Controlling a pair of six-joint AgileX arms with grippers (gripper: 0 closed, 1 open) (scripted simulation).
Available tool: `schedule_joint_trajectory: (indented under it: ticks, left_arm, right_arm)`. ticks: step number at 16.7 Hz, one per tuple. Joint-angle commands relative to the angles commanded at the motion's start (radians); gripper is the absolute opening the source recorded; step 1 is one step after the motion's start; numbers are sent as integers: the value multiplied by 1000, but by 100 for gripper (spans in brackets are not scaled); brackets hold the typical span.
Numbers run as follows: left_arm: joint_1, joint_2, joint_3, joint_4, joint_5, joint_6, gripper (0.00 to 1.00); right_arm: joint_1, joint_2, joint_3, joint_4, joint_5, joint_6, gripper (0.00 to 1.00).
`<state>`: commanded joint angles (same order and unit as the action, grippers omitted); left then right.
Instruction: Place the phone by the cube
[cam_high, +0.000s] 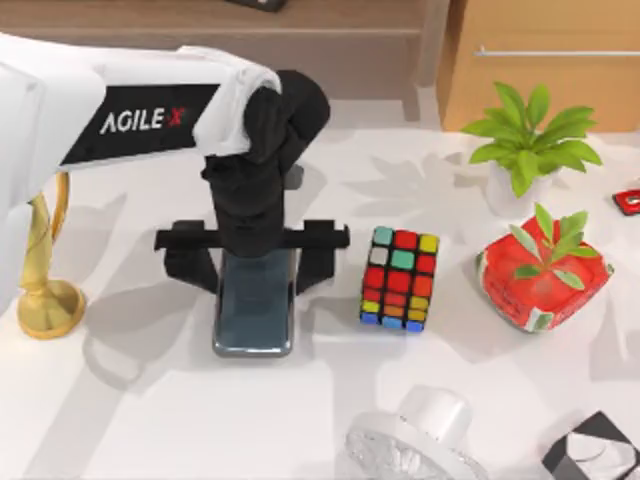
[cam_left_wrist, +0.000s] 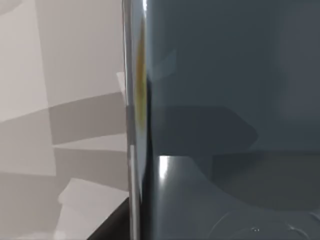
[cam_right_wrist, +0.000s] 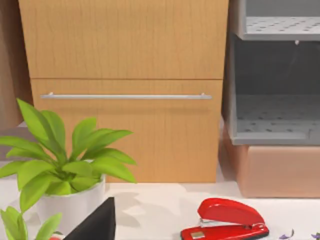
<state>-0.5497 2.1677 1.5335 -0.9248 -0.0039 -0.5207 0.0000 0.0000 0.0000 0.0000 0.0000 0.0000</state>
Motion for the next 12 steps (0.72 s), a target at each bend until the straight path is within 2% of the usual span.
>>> schedule_joint_trajectory:
  ticks: [3,12]
  left_arm:
    - [0,0,0,0,0,0,0]
    - [0,0,0,0,0,0,68]
  right_arm:
    - [0,0,0,0,0,0,100]
    - [0,0,0,0,0,0,100]
